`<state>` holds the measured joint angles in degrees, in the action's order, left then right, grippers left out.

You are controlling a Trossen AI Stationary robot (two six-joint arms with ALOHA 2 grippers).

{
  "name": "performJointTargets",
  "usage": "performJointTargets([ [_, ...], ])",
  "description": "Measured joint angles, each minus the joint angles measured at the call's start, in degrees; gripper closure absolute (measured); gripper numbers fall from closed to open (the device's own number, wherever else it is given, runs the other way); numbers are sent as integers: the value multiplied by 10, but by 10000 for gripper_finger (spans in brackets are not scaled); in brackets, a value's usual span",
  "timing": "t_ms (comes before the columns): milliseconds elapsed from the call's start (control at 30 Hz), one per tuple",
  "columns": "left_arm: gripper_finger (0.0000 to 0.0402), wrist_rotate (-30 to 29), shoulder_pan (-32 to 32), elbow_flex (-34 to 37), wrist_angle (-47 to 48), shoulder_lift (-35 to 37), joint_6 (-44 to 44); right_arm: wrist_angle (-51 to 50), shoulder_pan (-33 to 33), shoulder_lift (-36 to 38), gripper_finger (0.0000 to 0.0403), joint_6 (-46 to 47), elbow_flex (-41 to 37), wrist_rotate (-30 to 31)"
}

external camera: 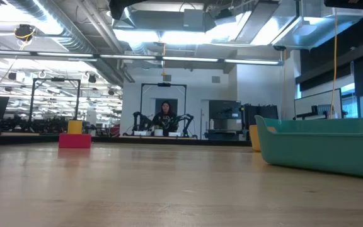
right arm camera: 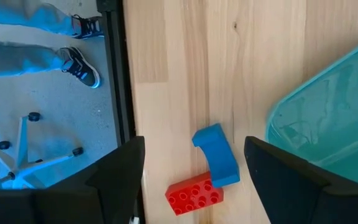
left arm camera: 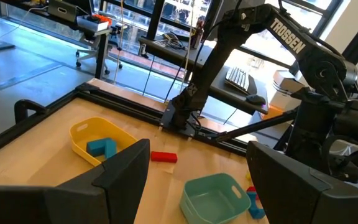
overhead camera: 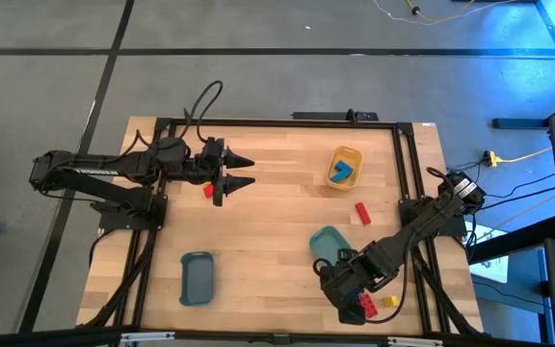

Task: Sort & place blocks by color
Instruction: Put the blue block into the yellow bin

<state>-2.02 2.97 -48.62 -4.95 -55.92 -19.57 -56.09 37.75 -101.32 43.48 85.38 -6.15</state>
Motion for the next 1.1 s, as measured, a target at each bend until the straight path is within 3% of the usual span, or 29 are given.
performJointTargets([
  [500, 140, 0, 0, 0, 0, 0, 0, 26, 52, -6, 127, 23, 0, 5],
  [1100, 140, 0, 0, 0, 0, 0, 0, 27, 67, -6, 127, 25, 0, 7],
])
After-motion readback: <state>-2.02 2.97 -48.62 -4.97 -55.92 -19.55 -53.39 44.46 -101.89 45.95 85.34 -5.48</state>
